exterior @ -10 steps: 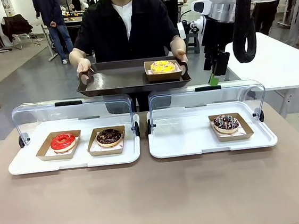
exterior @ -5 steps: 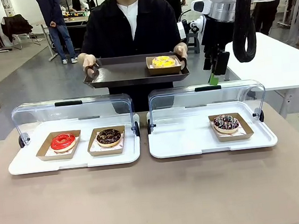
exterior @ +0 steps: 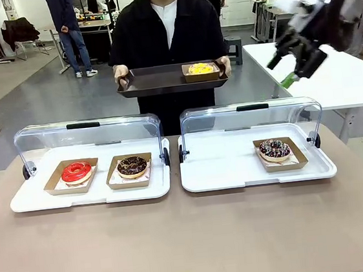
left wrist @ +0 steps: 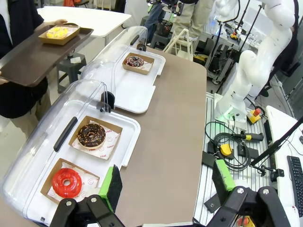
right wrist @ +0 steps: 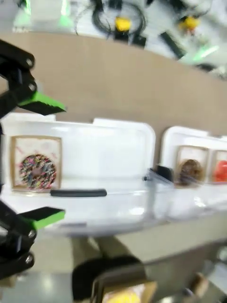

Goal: Provide the desired donut to the person.
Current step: Place the picked Paper togo box onto the Handle tray extended by the person.

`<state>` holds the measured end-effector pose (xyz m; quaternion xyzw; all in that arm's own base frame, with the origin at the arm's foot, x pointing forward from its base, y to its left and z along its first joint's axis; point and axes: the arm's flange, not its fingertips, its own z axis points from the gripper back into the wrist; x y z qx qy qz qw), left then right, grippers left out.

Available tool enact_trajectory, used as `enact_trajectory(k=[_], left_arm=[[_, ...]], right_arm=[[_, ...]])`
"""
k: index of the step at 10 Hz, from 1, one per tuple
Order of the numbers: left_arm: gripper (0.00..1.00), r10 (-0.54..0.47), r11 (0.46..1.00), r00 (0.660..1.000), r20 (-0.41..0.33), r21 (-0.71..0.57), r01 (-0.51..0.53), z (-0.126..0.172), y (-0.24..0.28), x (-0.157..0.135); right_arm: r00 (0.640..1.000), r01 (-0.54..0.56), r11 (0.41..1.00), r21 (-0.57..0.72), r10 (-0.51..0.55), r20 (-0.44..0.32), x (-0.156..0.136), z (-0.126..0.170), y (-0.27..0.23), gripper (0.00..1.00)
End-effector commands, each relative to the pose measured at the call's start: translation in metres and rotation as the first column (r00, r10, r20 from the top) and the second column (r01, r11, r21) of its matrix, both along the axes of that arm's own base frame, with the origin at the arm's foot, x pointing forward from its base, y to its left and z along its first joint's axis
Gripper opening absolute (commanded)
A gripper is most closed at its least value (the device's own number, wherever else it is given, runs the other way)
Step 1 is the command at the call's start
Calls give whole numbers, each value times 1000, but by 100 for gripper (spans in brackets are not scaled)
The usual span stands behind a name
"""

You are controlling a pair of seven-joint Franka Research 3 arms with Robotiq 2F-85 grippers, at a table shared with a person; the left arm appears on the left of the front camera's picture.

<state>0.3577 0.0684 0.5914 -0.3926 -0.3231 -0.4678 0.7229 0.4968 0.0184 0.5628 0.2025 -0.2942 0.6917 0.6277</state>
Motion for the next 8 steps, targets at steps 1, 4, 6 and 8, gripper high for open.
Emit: enact_trajectory(k=[1, 4, 6, 8], left_arm=[[100, -7, 1000, 1000, 20, -17, 7, 1, 0, 1], [100, -7, 1000, 1000, 20, -17, 7, 1, 0, 1], [100, -7, 1000, 1000, 20, -17, 7, 1, 0, 1], [100, -7, 1000, 1000, 20, -17, 7, 1, 0, 1]], right_arm=[[998, 13, 977, 215, 0, -62, -13, -23, -47, 100], [996, 67, 920, 387, -37, -83, -29, -29, -116, 100], [993, 78, 894, 441, -31, -111, -28, -37, -143, 100], [985, 139, 904, 404, -86, -148, -20, -49, -153, 100]])
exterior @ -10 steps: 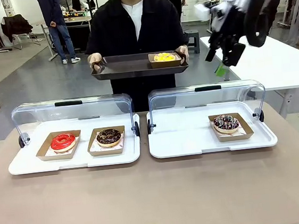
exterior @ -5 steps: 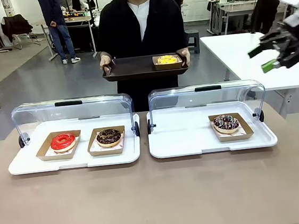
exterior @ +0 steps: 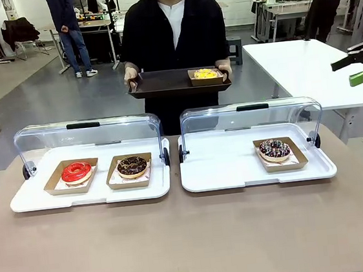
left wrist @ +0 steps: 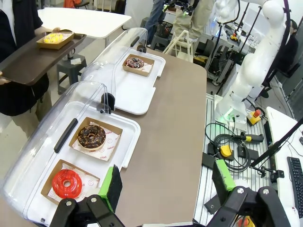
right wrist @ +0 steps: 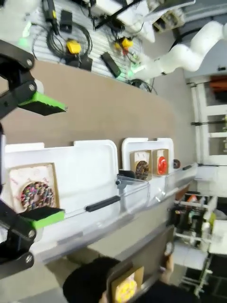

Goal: Provide the desired donut to the person.
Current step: Place the picked Paper togo box onto the Handle tray extended by the person.

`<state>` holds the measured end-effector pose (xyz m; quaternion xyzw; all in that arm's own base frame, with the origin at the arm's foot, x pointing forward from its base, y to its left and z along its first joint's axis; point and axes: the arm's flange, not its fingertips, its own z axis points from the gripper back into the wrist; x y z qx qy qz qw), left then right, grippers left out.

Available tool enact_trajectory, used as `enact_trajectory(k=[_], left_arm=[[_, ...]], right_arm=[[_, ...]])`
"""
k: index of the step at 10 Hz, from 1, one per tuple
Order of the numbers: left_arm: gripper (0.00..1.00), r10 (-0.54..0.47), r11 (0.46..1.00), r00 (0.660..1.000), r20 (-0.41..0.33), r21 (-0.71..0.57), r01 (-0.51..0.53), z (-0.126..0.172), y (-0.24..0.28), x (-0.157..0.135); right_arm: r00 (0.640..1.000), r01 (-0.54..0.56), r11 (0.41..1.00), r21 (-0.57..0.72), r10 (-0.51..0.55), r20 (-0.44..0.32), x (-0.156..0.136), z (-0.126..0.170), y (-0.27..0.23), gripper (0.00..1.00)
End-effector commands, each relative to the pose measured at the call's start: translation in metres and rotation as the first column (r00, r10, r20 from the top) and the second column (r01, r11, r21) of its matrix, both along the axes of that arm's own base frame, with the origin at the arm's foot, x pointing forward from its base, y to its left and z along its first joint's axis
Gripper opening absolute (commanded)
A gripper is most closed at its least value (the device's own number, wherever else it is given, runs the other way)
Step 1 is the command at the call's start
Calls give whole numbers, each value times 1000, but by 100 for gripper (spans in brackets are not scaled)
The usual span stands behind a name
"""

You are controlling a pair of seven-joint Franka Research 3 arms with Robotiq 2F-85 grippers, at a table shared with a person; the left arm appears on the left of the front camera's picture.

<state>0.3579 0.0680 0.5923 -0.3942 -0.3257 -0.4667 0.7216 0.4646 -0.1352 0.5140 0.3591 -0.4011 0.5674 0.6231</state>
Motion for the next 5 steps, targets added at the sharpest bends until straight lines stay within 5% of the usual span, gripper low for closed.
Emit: enact_trajectory(k=[1, 5], left_arm=[[100, -8, 1000, 1000, 18, -11, 8, 0, 1, 0], [100, -8, 1000, 1000, 18, -11, 8, 0, 1, 0]], right_arm=[[999, 36, 999, -18, -37, -21, 18, -7, -2, 100], [999, 21, 1000, -21, -21, -27, 18, -18, -5, 100]])
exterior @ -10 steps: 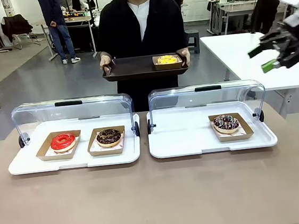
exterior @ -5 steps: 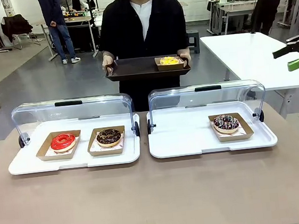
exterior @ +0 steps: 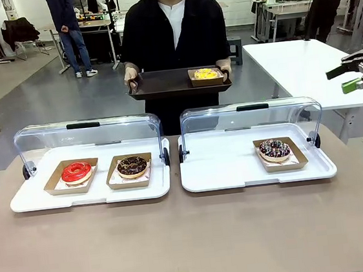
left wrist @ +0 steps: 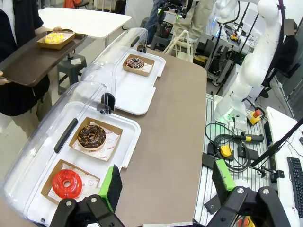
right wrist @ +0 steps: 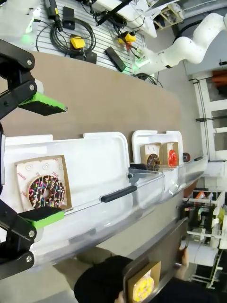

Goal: Provide the desired donut to the person.
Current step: Place the picked Paper togo box onto the Handle tray extended by the person, then pick up and lift the Paper togo box containing the Donut pointed at by the person.

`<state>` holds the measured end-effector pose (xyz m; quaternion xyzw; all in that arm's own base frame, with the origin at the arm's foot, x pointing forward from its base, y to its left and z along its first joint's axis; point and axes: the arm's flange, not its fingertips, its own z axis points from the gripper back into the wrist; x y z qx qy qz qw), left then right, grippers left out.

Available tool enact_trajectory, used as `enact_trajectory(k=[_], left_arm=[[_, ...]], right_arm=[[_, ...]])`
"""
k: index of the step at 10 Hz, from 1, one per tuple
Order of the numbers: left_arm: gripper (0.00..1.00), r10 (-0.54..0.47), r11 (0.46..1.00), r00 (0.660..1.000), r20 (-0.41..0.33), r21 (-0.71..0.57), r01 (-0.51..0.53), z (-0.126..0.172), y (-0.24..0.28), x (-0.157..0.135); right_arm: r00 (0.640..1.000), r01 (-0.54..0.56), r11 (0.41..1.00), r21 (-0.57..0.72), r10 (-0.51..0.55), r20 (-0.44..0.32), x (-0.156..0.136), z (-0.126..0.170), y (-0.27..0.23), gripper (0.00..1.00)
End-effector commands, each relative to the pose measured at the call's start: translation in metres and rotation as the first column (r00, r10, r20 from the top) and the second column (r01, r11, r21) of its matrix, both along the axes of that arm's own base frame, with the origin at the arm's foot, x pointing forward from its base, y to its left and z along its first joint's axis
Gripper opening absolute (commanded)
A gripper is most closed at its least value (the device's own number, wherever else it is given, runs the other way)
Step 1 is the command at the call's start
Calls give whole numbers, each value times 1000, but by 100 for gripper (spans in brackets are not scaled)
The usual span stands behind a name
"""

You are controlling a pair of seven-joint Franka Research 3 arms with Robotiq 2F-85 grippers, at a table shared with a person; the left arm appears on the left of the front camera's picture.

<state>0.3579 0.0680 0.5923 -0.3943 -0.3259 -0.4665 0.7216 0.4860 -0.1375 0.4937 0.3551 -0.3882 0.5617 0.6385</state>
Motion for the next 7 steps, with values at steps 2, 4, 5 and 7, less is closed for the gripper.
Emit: enact_trajectory(k=[2, 4, 5, 7], left_arm=[[100, -8, 1000, 1000, 18, -11, 8, 0, 1, 0], [100, -8, 1000, 1000, 18, -11, 8, 0, 1, 0], [100, -8, 1000, 1000, 18, -11, 8, 0, 1, 0], [100, -8, 1000, 1000, 18, -11, 8, 0, 1, 0]], right_arm=[[1000, 2, 1000, 6, -2, 1, -3, 2, -3, 100], [1000, 2, 1000, 6, -2, 1, -3, 2, -3, 100], [1000, 2, 1000, 6, -2, 1, -3, 2, -3, 100], [1000, 2, 1000, 6, -2, 1, -3, 2, -3, 100]])
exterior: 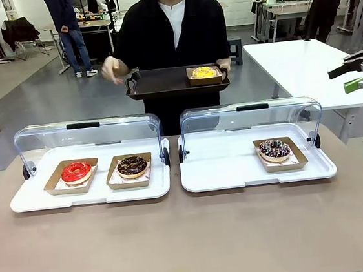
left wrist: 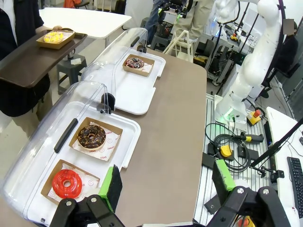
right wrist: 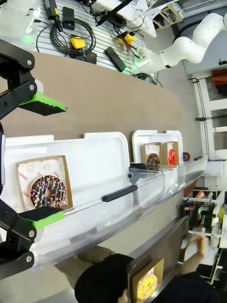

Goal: Provide the desired donut to the person.
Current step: Pick up and lift the Paper togo box containing the Donut pointed at by the person.

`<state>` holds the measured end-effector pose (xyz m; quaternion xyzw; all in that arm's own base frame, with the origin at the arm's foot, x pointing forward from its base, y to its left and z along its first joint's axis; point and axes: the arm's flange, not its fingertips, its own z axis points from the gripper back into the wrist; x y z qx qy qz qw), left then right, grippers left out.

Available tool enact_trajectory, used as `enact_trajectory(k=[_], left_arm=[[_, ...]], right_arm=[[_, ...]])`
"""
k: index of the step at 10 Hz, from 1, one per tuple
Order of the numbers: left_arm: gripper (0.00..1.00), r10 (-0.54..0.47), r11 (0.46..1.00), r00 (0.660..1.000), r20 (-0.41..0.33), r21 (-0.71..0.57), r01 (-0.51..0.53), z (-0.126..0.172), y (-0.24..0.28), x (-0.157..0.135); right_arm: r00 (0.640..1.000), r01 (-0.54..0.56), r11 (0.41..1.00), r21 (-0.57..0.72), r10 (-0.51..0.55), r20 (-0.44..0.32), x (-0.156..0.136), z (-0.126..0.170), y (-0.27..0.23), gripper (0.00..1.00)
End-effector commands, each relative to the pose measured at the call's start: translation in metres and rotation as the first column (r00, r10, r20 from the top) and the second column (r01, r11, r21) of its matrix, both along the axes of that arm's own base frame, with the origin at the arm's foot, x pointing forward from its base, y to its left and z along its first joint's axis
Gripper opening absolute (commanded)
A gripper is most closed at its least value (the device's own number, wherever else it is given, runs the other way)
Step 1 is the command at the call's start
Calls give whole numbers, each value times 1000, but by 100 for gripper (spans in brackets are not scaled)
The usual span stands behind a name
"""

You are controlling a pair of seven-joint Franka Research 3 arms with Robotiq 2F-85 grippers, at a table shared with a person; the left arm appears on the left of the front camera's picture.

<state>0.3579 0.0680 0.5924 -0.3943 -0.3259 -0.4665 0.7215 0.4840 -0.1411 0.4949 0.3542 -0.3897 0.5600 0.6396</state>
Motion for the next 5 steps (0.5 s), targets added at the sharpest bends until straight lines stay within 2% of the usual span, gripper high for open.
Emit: enact_trajectory(k=[1, 5], left_arm=[[100, -8, 1000, 1000, 17, -10, 8, 0, 1, 0], [100, -8, 1000, 1000, 17, -10, 8, 0, 1, 0]], right_arm=[[1000, -3, 1000, 5, 3, 0, -1, 1, 1, 100], [1000, -3, 1000, 5, 3, 0, -1, 1, 1, 100]])
